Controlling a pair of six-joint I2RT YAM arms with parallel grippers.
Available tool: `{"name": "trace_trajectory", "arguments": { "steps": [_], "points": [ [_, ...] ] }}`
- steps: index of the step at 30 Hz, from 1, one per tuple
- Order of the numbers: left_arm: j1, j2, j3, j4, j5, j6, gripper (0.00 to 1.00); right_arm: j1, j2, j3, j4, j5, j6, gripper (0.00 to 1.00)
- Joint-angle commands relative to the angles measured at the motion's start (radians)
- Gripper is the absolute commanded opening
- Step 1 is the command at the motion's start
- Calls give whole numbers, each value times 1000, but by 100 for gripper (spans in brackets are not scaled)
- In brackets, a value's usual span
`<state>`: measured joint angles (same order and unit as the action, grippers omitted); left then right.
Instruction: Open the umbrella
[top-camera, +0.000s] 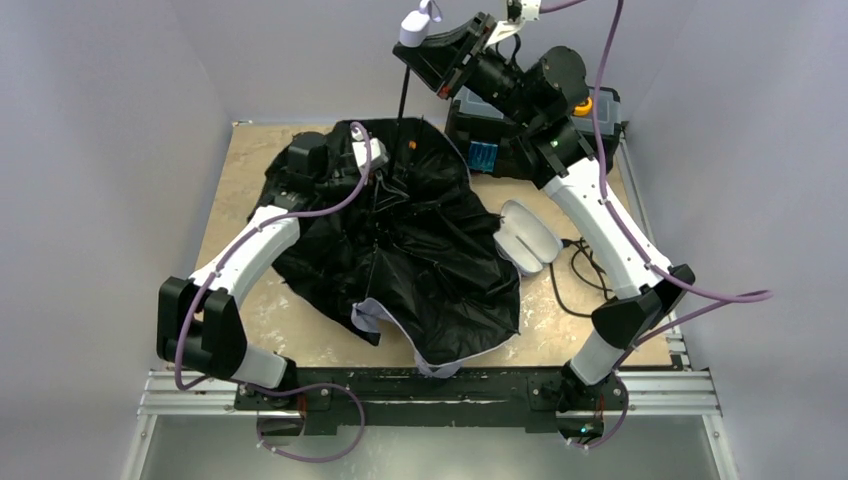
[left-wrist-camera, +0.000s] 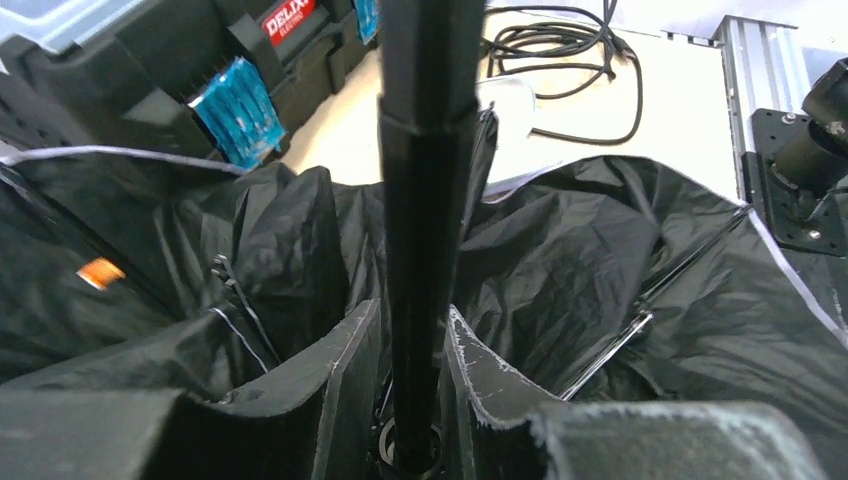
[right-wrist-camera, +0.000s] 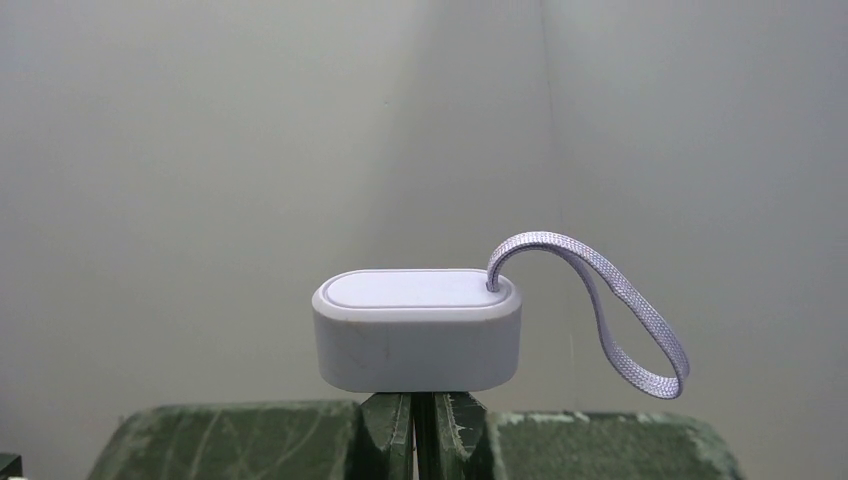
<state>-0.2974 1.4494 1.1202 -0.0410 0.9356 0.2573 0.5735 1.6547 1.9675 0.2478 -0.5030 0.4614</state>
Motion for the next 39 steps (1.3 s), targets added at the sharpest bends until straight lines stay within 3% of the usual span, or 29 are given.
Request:
{"name": "trace_trajectory", "arguments": {
  "steps": [1, 18, 20, 22, 25, 28, 30, 32, 34, 36, 39],
  "points": [
    [41, 86, -14, -160, -43, 115, 28, -18, -74, 207, 229, 139, 39, 0],
    [154, 135, 101, -402, -47, 298, 44, -19, -46, 366, 232, 143, 18, 0],
    [170, 139, 107, -412, -54, 306, 40, -20, -44, 377, 233, 138, 16, 0],
    [184, 143, 121, -423, -78, 309, 31, -19, -52, 366, 232, 129, 11, 0],
    [203, 128, 144, -399, -106, 301, 0, -19, -105, 255, 219, 125, -1, 0],
    [205, 96, 181, -387, -133, 335, 0, -18, -189, 44, 203, 127, -32, 1],
    [205, 65, 227, -427, -131, 396, 0, -18, -252, -109, 205, 117, -58, 21],
    [212, 45, 281, -493, -110, 466, 0, -18, -299, -225, 184, 98, -78, 51],
    [225, 14, 326, -608, -90, 563, 0, -19, -340, -317, 151, 67, -119, 74],
    [239, -9, 369, -700, -106, 671, 0, -18, -381, -392, 100, 74, -147, 87],
    [283, -38, 436, -758, -128, 754, 0, -19, -457, -506, 15, 82, -254, 95]
  ]
}}
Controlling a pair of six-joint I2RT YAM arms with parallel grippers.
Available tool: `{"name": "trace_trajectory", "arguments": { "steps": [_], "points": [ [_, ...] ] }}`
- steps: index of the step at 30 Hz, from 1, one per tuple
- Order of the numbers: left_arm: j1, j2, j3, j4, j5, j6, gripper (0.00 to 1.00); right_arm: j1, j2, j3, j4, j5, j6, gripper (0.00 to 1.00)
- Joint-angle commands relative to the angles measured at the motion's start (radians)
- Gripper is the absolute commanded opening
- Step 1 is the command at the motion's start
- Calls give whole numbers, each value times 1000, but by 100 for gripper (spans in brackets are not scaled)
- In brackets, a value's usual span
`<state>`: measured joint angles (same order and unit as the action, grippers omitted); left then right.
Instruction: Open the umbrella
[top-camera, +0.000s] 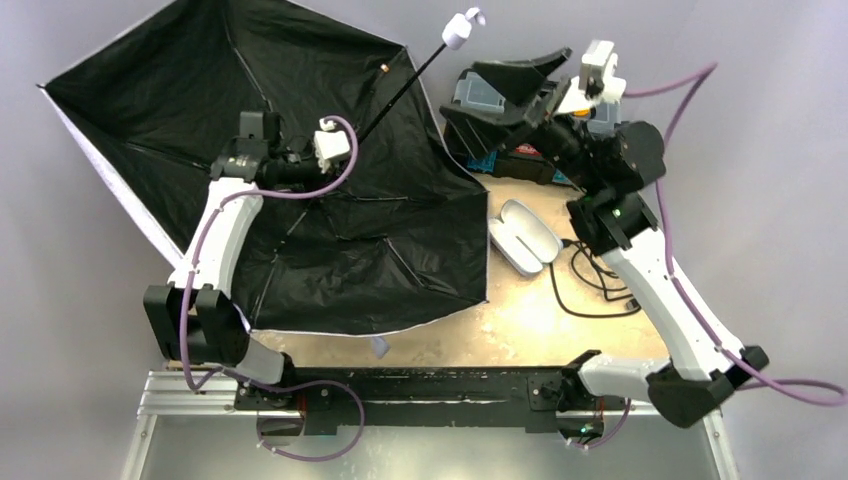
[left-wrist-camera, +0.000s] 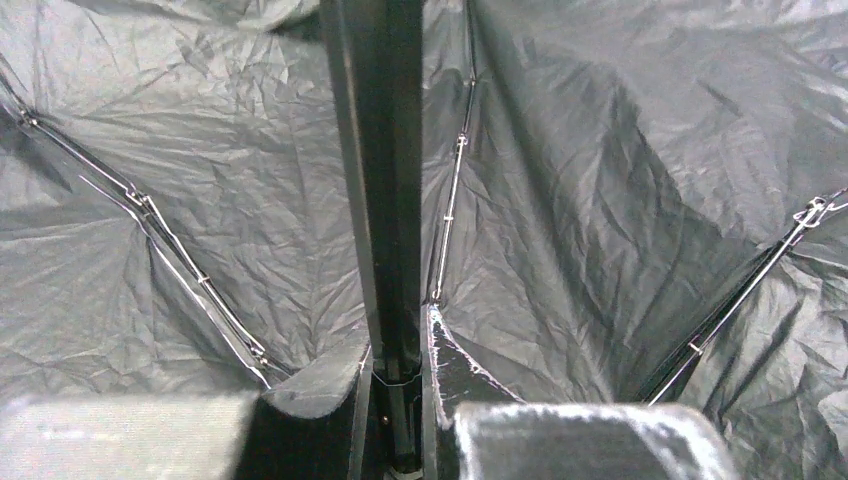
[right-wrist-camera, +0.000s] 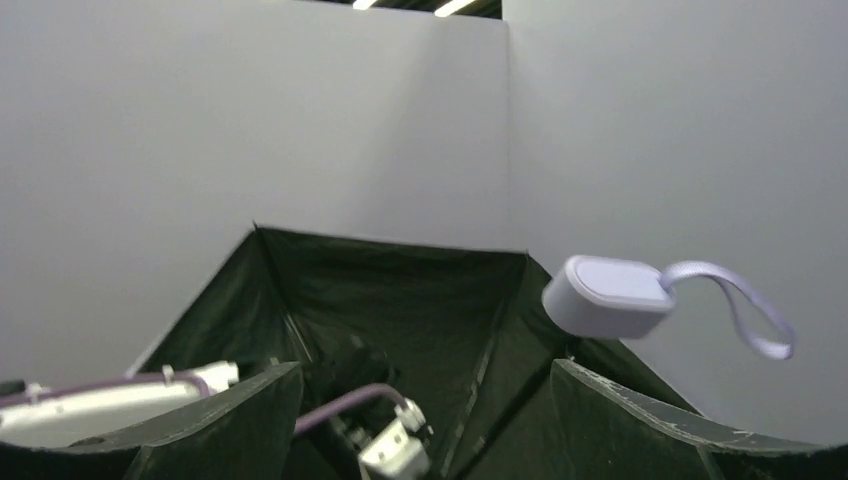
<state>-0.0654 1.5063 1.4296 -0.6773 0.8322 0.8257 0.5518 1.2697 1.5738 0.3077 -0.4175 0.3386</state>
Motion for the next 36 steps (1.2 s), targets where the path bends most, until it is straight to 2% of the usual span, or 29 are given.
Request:
{"name": "trace_trajectory", "arguments": {
  "steps": [1, 4, 10, 14, 18, 20, 23, 25, 29, 33, 36],
  "points": [
    [62, -100, 158, -164, -25, 246, 0, 4, -87, -153, -76, 4, -170, 96],
    [65, -130, 217, -238, -71, 459, 0, 2, -141, -209, -170, 119, -257, 98],
    [64, -170, 249, -207, -134, 779, 0, -11, -115, -52, -225, 271, -317, 99],
    [65, -146, 278, -158, -183, 856, 0, -13, -126, -8, -217, 267, -379, 99],
    [110, -75, 379, -80, -159, 708, 0, -13, -205, -125, -303, 251, -476, 99],
    [113, -47, 414, -142, -171, 821, 0, -13, -222, -142, -382, 249, -448, 99],
    [113, -76, 294, -19, -152, 988, 0, -12, -206, -119, -398, 162, -393, 99],
    [99, -69, 289, 10, -130, 1039, 0, -11, -157, -64, -422, 69, -377, 97],
    [21, -18, 366, -63, -173, 1057, 0, -10, 26, 126, -573, -108, -351, 93],
    [-22, -26, 319, -8, -210, 1082, 0, 32, 262, 440, -941, -181, -428, 90],
    [-38, -20, 311, -3, -234, 1089, 0, 71, 378, 560, -1153, -208, -487, 86]
  ]
}}
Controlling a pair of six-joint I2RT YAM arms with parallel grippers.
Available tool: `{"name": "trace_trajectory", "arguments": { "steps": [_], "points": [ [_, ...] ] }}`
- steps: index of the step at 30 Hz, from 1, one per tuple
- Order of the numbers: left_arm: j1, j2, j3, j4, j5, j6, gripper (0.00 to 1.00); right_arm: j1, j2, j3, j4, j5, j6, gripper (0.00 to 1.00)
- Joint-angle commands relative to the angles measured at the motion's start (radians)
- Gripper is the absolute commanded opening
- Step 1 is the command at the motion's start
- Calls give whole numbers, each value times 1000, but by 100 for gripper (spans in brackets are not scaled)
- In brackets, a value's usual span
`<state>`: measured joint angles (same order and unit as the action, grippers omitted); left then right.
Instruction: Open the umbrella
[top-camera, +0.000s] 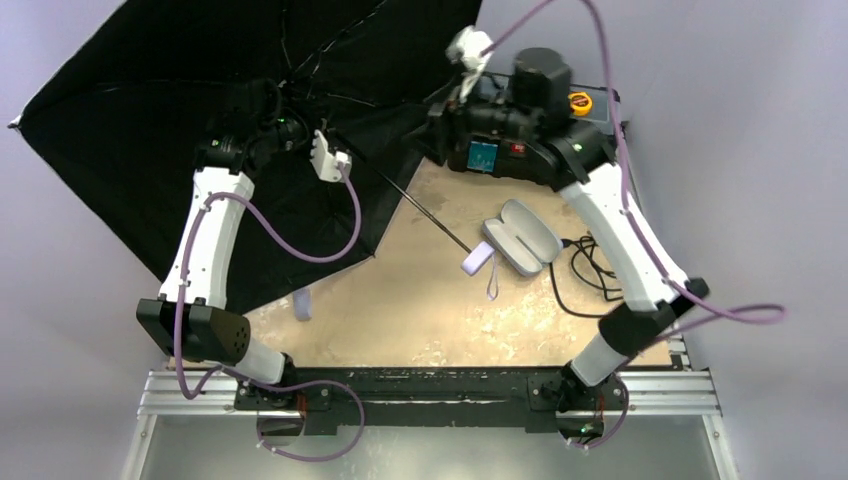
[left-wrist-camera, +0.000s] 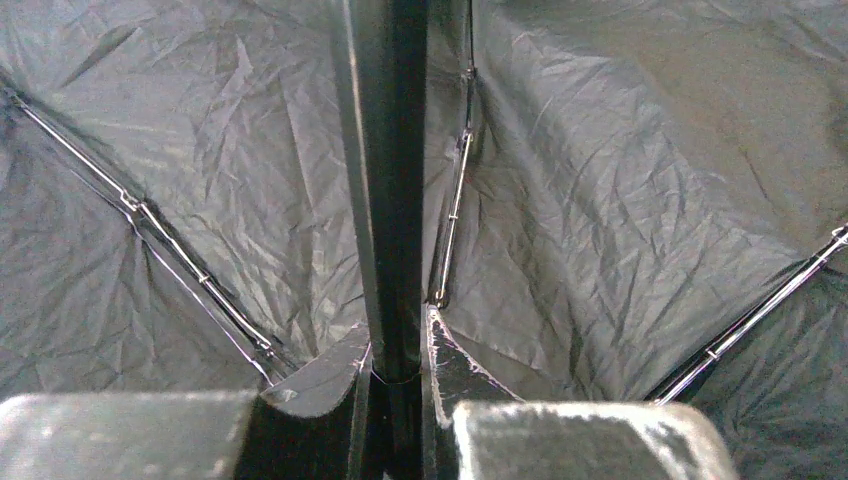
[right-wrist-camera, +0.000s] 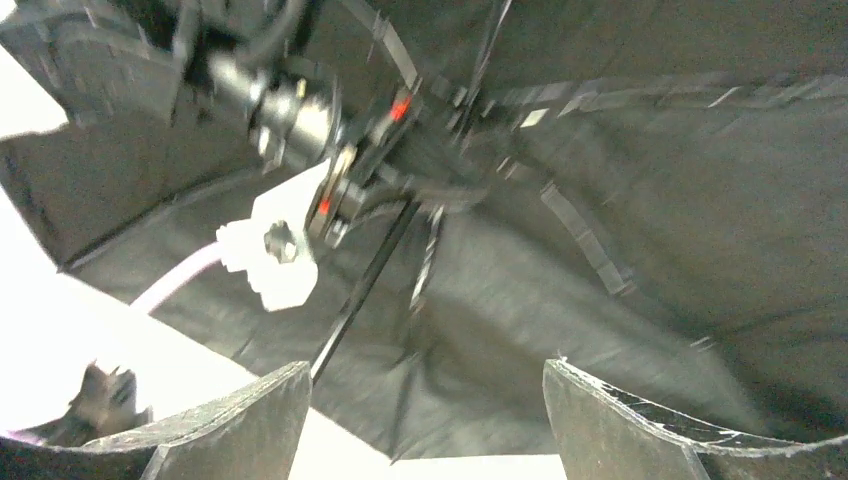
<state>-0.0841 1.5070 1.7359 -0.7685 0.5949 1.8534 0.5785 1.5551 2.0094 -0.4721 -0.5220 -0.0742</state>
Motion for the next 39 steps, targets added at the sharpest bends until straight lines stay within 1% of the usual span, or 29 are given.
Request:
{"name": "trace_trajectory", "arguments": {
  "steps": [1, 3, 7, 10, 13, 16, 19, 21, 23, 25, 28, 31, 35, 38, 39],
  "points": [
    [-22, -17, 3, 95, -9, 62, 0, 52, 113, 132, -417, -114, -88, 86],
    [-27, -10, 1, 110, -25, 55, 0, 70, 136, 136, -490, -135, -122, 87],
    [-39, -6, -12, 148, -50, 26, 0, 94, 188, 154, -580, -113, -171, 88],
    [-43, 0, -32, 161, -105, 53, 0, 97, 262, 258, -688, -112, -223, 88],
    [-43, -3, -44, 192, -150, 33, 0, 98, 305, 316, -773, -89, -259, 86],
    [-41, -25, -54, 178, -164, 34, 0, 91, 282, 327, -730, -46, -235, 86],
    [-39, -59, -105, 194, -163, 54, 0, 59, 240, 360, -577, -12, -115, 89],
    [-39, -66, -116, 193, -177, 58, 0, 26, 245, 417, -501, -30, -22, 91],
    [-39, -60, -123, 206, -204, 60, 0, -2, 267, 484, -494, -81, 48, 91],
    [-37, -47, -127, 235, -235, 61, 0, -11, 262, 450, -514, -132, 67, 91],
    [-38, -32, -125, 271, -256, 42, 0, -4, 220, 280, -528, -163, 47, 87],
    [-37, -30, -122, 284, -253, 26, 0, 24, 206, 163, -550, -118, -27, 86],
    [-38, -27, -116, 288, -260, 25, 0, 48, 233, 160, -608, -94, -89, 85],
    [-37, -26, -111, 304, -269, 10, 0, 70, 270, 177, -691, -33, -176, 82],
    [-37, -27, -107, 303, -273, -1, 0, 70, 273, 161, -704, -7, -186, 80]
  ]
}}
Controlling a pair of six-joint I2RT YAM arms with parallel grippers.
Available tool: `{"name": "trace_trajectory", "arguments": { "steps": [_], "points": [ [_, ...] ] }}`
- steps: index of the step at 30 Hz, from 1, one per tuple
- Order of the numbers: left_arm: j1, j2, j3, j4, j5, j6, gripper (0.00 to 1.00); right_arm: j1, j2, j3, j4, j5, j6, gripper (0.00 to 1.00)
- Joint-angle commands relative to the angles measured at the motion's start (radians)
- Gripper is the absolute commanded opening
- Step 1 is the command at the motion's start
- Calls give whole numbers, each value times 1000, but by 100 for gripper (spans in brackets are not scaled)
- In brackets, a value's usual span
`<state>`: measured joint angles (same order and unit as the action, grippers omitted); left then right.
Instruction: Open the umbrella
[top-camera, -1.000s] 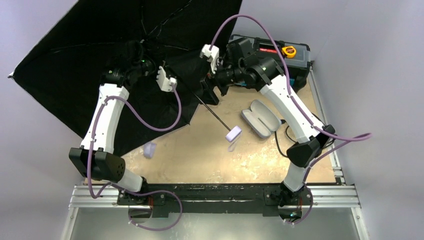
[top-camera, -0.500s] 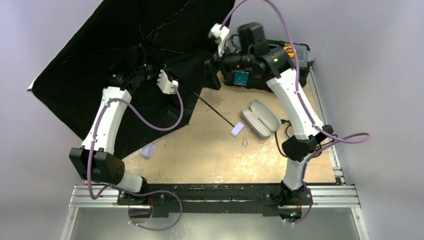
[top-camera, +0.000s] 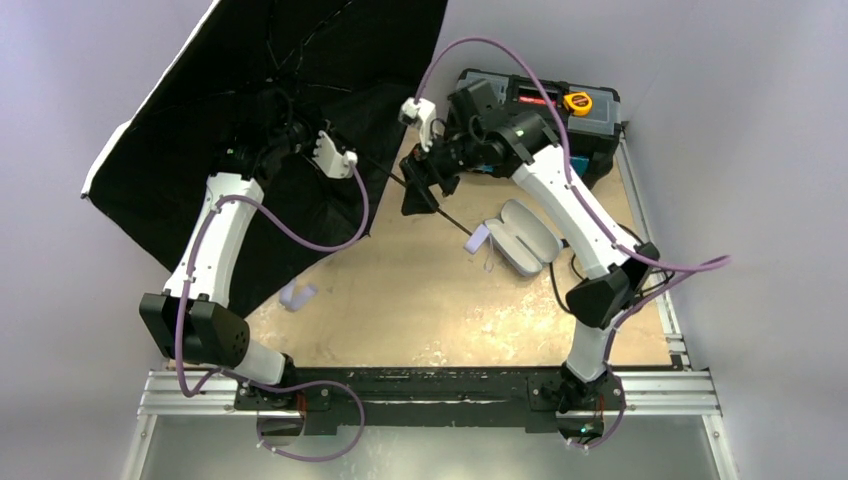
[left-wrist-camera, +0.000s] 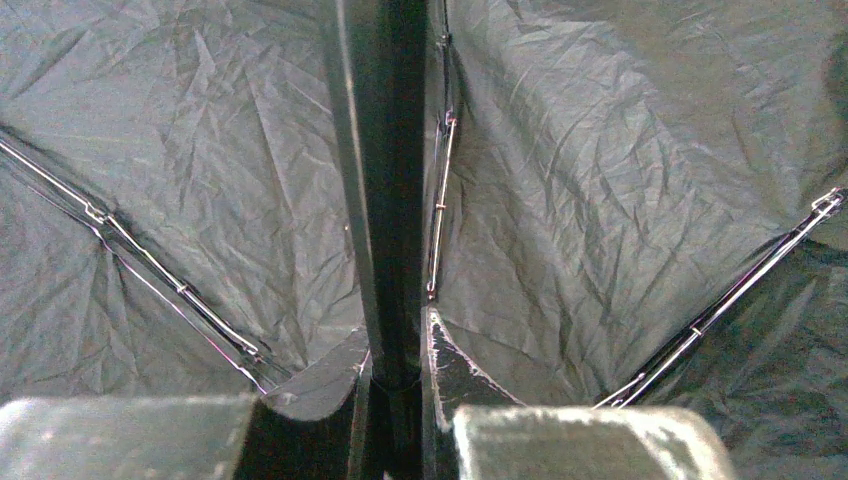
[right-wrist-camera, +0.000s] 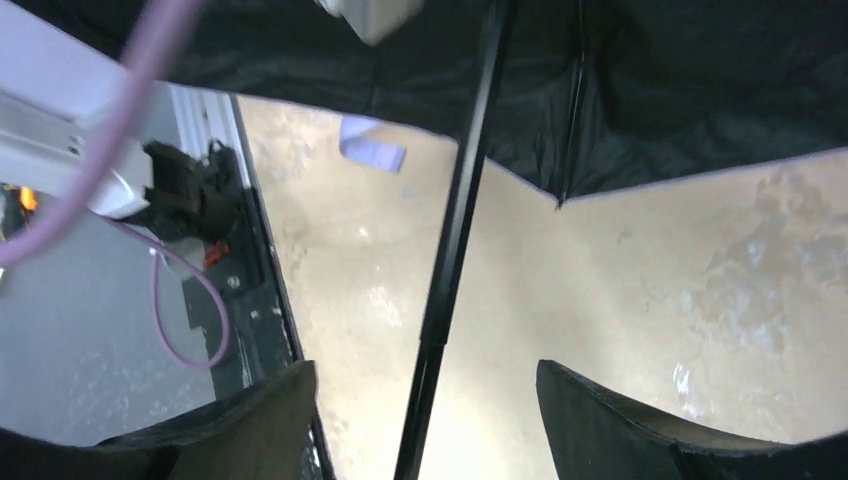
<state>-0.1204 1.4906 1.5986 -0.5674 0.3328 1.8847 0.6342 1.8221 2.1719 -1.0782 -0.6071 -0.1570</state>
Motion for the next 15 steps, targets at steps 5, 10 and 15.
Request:
{"name": "trace_trajectory", "arguments": {
  "steps": [5, 10, 15],
  "points": [
    [43, -5, 33, 85, -34, -22, 0, 13, -18, -92, -142, 149, -158, 54],
    [103, 12, 25, 103, -70, 35, 0, 14, -66, -245, -175, 221, -201, 16],
    [187, 93, 34, 178, -192, 109, 8, 14, -96, -314, -261, 248, -264, 0]
  ]
}}
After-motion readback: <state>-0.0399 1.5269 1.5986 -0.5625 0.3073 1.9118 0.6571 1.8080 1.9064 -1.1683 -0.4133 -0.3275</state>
